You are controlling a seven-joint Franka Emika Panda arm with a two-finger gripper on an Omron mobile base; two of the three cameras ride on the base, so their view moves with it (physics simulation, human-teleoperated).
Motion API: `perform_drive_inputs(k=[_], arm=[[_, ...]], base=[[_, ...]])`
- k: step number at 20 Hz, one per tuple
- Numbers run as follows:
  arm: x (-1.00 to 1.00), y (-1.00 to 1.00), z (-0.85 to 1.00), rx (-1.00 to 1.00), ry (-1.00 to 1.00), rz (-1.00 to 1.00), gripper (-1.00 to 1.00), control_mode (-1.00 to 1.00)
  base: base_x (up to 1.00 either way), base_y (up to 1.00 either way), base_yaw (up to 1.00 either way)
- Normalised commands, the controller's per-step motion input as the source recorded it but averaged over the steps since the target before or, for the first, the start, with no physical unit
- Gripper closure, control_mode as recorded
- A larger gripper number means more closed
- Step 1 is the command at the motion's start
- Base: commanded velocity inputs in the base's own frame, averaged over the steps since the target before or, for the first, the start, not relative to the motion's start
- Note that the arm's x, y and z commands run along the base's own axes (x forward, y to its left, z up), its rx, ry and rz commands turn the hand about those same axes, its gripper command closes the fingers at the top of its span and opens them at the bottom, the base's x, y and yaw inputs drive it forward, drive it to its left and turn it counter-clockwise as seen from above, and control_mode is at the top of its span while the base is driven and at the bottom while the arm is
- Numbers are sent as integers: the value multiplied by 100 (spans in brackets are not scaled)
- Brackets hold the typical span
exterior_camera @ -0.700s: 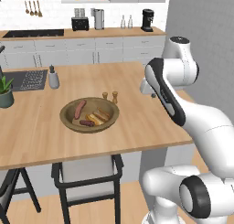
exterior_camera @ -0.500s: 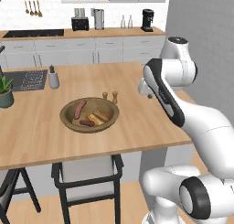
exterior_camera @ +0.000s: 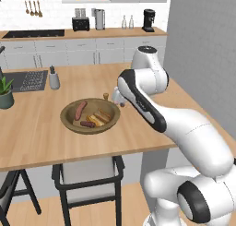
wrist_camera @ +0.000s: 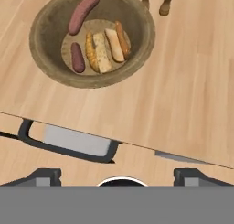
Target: Place one bun and one sausage from the bowl on each plate.
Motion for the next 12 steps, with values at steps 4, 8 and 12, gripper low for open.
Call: perform_drive_inputs(k=[4, 8, 12], arm=[[54, 69, -54, -13, 1, 16, -100, -100], [63, 34, -51, -18, 0, 9, -100, -100], [73, 6, -47, -14, 0, 0, -100, -100]], base=[[0, 0, 0], [0, 0, 0], [0, 0, 0]])
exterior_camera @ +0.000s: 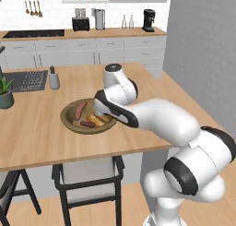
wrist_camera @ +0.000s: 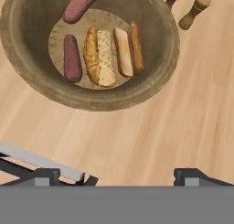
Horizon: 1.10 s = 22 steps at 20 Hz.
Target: Place one bun and one sausage from the bowl on each plate.
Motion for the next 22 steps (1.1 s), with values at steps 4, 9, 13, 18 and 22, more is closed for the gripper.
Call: perform_drive_inputs(k=[4, 9, 13, 18, 22], arm=[[76, 0, -52, -6, 0, 1, -100, -100], [67, 1, -59, 0, 0, 8, -100, -100], [64, 8, -48, 0, 0, 9, -100, -100], [53, 11, -47, 0, 0, 6, -100, -100], [45, 10, -39, 0, 0, 6, -100, -100]], base=[[0, 0, 0], [0, 0, 0], [0, 0, 0], [0, 0, 0], [0, 0, 0]])
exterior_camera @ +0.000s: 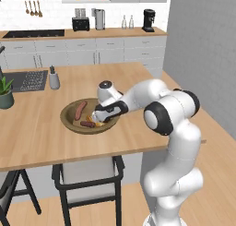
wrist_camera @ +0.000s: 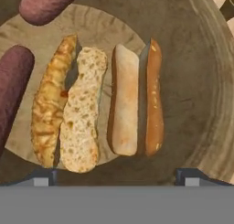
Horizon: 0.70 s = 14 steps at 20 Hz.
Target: Place one bun and one sausage from the bowl on each plate.
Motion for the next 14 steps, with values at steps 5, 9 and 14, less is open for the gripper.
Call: perform_drive_inputs(k=[5, 9, 14], arm=[[47, 4, -34, -1, 0, 1, -100, -100], [49, 3, -33, -1, 0, 0, -100, -100], [50, 19, -31, 0, 3, 0, -100, -100]], base=[[0, 0, 0], [0, 0, 0], [0, 0, 0]])
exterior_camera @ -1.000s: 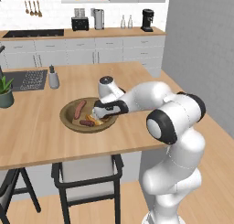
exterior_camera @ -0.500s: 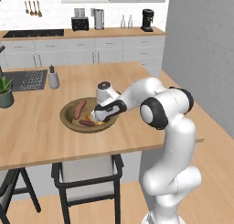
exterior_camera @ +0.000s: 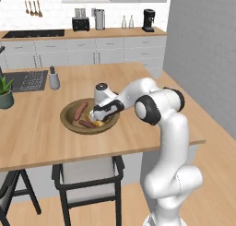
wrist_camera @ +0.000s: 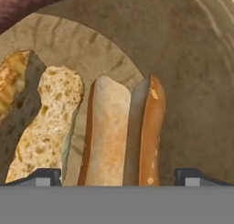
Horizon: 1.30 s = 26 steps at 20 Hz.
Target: Place one bun and one sausage from the bowl on each plate.
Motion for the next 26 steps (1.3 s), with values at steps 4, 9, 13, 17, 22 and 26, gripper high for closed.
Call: perform_drive_inputs(k=[4, 9, 13, 17, 22, 26], arm=[[50, 6, -36, -1, 14, -2, -100, -100], [10, 0, -80, -2, 22, -10, 100, -100], [-29, -2, -76, 0, 12, -15, 100, -100], [-97, -11, 2, 1, -9, -13, 100, -100], [-100, -27, 53, 4, -22, -15, 100, -100], [-100, -57, 80, 6, -22, -16, 100, -100]], base=[[0, 0, 0], [0, 0, 0], [0, 0, 0], [0, 0, 0], [0, 0, 0], [0, 0, 0]])
